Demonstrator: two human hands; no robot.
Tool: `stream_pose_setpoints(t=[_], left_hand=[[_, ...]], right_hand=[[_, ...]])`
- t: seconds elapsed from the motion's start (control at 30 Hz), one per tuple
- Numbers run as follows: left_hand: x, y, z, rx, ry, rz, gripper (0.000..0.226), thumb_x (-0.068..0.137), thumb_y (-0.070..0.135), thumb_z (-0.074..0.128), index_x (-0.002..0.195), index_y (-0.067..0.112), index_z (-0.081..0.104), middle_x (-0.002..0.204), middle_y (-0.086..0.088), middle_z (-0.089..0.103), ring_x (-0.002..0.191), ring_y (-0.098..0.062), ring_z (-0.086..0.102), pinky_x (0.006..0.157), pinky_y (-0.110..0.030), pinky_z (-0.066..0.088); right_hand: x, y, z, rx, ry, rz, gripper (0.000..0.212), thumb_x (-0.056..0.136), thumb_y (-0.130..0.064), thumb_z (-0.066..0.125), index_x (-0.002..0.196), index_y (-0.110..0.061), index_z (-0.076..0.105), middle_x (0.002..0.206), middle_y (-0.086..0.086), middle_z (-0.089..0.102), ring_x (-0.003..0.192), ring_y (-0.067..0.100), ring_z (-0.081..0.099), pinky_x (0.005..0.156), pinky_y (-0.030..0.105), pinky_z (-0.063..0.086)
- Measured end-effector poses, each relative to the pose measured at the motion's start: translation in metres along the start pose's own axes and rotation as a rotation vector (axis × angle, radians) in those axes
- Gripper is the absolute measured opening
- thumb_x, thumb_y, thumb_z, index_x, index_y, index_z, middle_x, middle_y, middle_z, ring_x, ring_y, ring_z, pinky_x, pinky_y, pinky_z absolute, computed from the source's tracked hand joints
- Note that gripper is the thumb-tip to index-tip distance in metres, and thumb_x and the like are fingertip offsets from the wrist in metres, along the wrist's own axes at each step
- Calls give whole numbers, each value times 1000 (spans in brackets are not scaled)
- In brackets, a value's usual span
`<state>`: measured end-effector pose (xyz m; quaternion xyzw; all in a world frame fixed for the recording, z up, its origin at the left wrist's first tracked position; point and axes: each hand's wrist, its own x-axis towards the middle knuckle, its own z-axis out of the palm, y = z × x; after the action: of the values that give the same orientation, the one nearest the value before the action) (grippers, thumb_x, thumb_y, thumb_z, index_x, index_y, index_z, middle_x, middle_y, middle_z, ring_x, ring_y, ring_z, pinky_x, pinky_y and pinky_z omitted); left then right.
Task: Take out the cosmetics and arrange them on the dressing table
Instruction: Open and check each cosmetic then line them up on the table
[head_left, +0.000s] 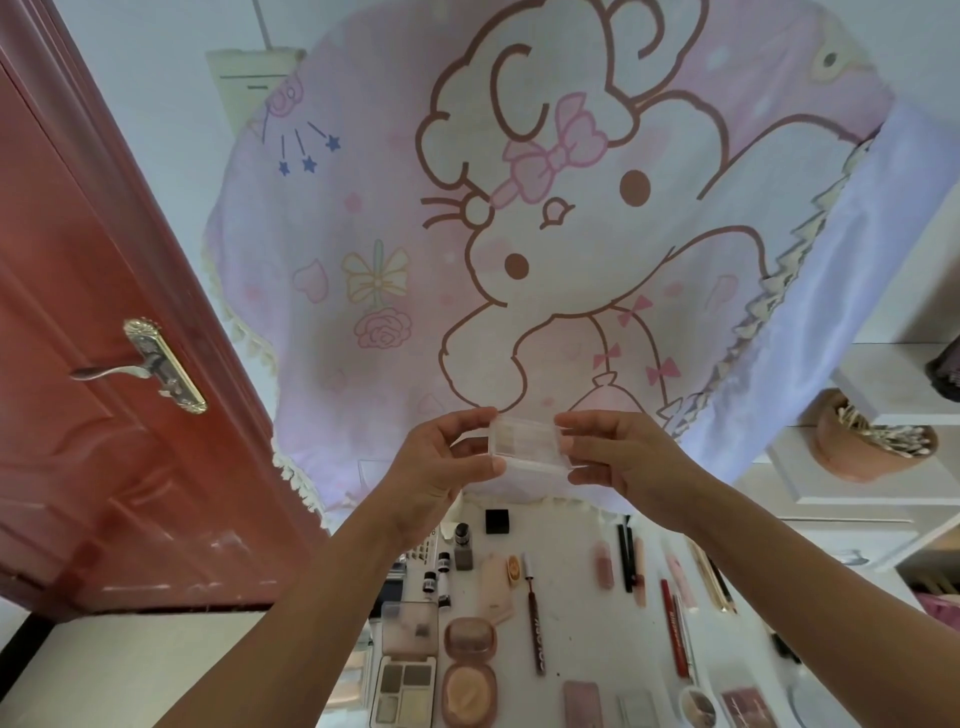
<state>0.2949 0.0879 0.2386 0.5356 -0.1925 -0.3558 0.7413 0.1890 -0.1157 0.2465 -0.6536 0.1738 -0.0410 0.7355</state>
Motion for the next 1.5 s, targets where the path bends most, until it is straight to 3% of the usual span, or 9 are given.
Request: stream_pose_setpoints(t=[0.1, 0.37, 0.5, 0.6, 0.73, 1.0, 1.23, 1.4, 1.5], left_hand=[[-1, 0, 0, -17, -39, -11, 57, 70, -11, 67, 125, 2, 56, 116, -16, 68, 107, -30, 65, 85, -32, 56], [6, 0, 1, -101, -24, -57, 33, 89, -11, 48, 121, -4, 58, 120, -19, 65, 109, -33, 64, 82, -34, 57], [9, -5, 2, -43, 98, -41, 29, 84, -17, 54, 107, -1, 65, 103, -15, 69, 91, -27, 69, 69, -31, 58], [9, -7, 2, -7, 155, -34, 31, 81, -21, 54, 105, -4, 65, 100, -15, 69, 88, -26, 70, 69, -34, 60], [9, -7, 1, -1, 201, -34, 29, 82, -19, 56, 105, -4, 64, 107, -20, 69, 95, -29, 70, 71, -34, 60], [5, -4, 1, -53, 37, -80, 32, 80, -15, 59, 110, -4, 61, 110, -22, 67, 100, -35, 68, 72, -34, 60], [2, 5, -4, 78, -200, -71, 60, 72, -10, 71, 128, 2, 54, 124, -17, 64, 111, -32, 63, 93, -38, 54], [1, 4, 2, 185, -173, -75, 64, 67, -4, 77, 127, 6, 56, 119, -17, 66, 110, -32, 64, 94, -38, 53], [1, 0, 2, 167, -128, -62, 62, 66, -2, 76, 124, 6, 57, 114, -17, 69, 107, -32, 66, 89, -34, 55]], right_hand=[[2, 3, -1, 20, 69, 28, 33, 84, 4, 69, 116, -3, 65, 94, 12, 74, 76, 20, 71, 68, 26, 58], [5, 0, 1, 32, 107, 61, 23, 85, 5, 66, 107, 0, 69, 105, 16, 72, 86, 23, 73, 73, 27, 59], [5, -2, 3, 114, 83, 49, 21, 90, -1, 62, 110, 0, 68, 104, 17, 73, 90, 27, 71, 77, 30, 59], [3, -2, 4, 219, 48, 96, 23, 95, -14, 59, 109, 2, 67, 95, 18, 72, 78, 24, 68, 66, 28, 59], [-4, 4, 2, 64, -36, 127, 30, 92, -22, 62, 112, -1, 68, 100, 17, 73, 83, 25, 69, 66, 27, 57], [1, 5, 1, 17, 62, 131, 20, 92, -6, 61, 107, 4, 69, 86, 15, 72, 72, 21, 67, 60, 26, 55], [4, 2, -5, 96, -30, 216, 21, 94, -5, 54, 101, 9, 67, 74, 14, 68, 61, 19, 63, 51, 21, 54], [8, 4, -4, 143, -36, 266, 20, 94, -8, 55, 99, 7, 67, 81, 17, 68, 68, 23, 64, 57, 24, 55], [5, 4, -5, 39, -77, 212, 22, 95, -11, 56, 107, 2, 69, 87, 15, 71, 72, 22, 67, 59, 25, 57]])
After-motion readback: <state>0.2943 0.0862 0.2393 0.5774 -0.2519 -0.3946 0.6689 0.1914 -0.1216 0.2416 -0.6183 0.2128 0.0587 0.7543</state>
